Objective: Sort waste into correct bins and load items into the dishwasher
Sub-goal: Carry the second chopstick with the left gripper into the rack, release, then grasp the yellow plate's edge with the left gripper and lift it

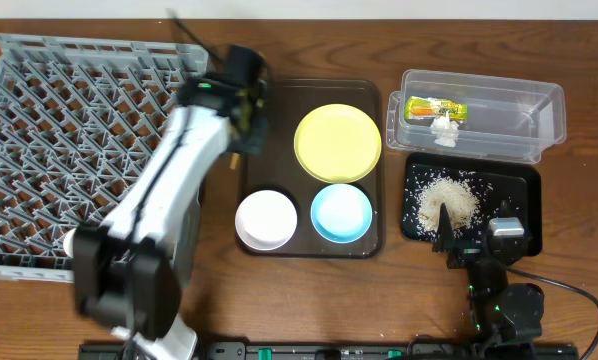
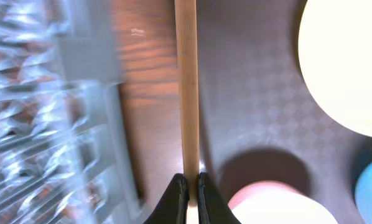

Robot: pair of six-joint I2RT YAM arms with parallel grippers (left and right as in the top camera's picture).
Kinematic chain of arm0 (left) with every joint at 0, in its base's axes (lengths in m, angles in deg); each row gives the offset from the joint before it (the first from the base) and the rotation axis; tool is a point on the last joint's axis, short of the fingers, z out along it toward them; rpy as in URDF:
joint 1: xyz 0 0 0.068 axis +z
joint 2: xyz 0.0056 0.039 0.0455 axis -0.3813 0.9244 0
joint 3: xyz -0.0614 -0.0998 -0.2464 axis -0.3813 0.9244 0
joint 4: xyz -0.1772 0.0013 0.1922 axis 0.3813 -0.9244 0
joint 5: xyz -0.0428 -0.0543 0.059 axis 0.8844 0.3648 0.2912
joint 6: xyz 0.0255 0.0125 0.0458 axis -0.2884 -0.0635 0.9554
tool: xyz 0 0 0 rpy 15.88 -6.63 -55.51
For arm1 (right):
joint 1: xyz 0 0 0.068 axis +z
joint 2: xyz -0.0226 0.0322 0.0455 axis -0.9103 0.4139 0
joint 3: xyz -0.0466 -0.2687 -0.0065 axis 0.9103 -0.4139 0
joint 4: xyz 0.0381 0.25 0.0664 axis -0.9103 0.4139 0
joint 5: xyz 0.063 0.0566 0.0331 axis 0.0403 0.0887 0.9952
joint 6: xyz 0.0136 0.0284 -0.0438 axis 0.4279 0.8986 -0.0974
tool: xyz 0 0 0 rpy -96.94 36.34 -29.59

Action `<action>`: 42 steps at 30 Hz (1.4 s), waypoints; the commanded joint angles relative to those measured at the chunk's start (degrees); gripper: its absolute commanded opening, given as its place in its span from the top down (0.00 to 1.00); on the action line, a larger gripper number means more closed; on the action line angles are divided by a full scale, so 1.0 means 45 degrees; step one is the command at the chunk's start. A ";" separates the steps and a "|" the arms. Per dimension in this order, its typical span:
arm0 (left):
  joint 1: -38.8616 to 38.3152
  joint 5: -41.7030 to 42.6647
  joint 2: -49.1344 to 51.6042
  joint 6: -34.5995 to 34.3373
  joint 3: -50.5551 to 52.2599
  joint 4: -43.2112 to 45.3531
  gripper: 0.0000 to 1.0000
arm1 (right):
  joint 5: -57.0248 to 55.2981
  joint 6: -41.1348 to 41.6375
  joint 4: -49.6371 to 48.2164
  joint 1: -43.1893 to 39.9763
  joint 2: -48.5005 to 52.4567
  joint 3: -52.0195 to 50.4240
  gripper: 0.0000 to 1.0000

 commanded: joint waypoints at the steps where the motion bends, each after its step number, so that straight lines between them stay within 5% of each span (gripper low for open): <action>1: 0.1030 -0.0204 -0.0534 0.0146 -0.0112 -0.0665 0.94 | 0.0044 -0.0102 0.0010 -0.0107 -0.0073 -0.0044 0.01; 11: 0.3381 -0.0194 -0.0063 0.1282 0.1103 -0.0593 0.94 | 0.0044 -0.0097 0.0010 -0.0107 -0.0073 -0.0044 0.01; 14: 0.3434 -0.0194 -0.0063 0.1277 0.1098 -0.0612 0.67 | 0.0044 -0.0097 0.0015 -0.0107 -0.0073 -0.0044 0.01; 17: 0.3434 -0.0189 -0.0063 0.1258 0.1030 -0.0612 0.52 | 0.0044 -0.0102 0.0015 -0.0107 -0.0073 -0.0044 0.01; 21: 0.3293 0.0466 -0.0248 0.0534 0.0437 -0.0971 0.51 | 0.0044 -0.0097 0.0010 -0.0107 -0.0073 -0.0044 0.01; 27: 0.1972 0.4677 -0.0913 0.0175 0.0112 -0.0340 0.53 | 0.0044 -0.0102 0.0015 -0.0107 -0.0073 -0.0044 0.01; 35: -0.0748 0.3978 -0.0073 -0.0277 0.0481 0.2200 0.51 | 0.0044 -0.0102 0.0015 -0.0107 -0.0073 -0.0044 0.01; 42: -0.1224 0.3842 0.2229 -0.1559 0.0481 0.4143 0.48 | 0.0044 -0.0097 0.0015 -0.0107 -0.0073 -0.0044 0.01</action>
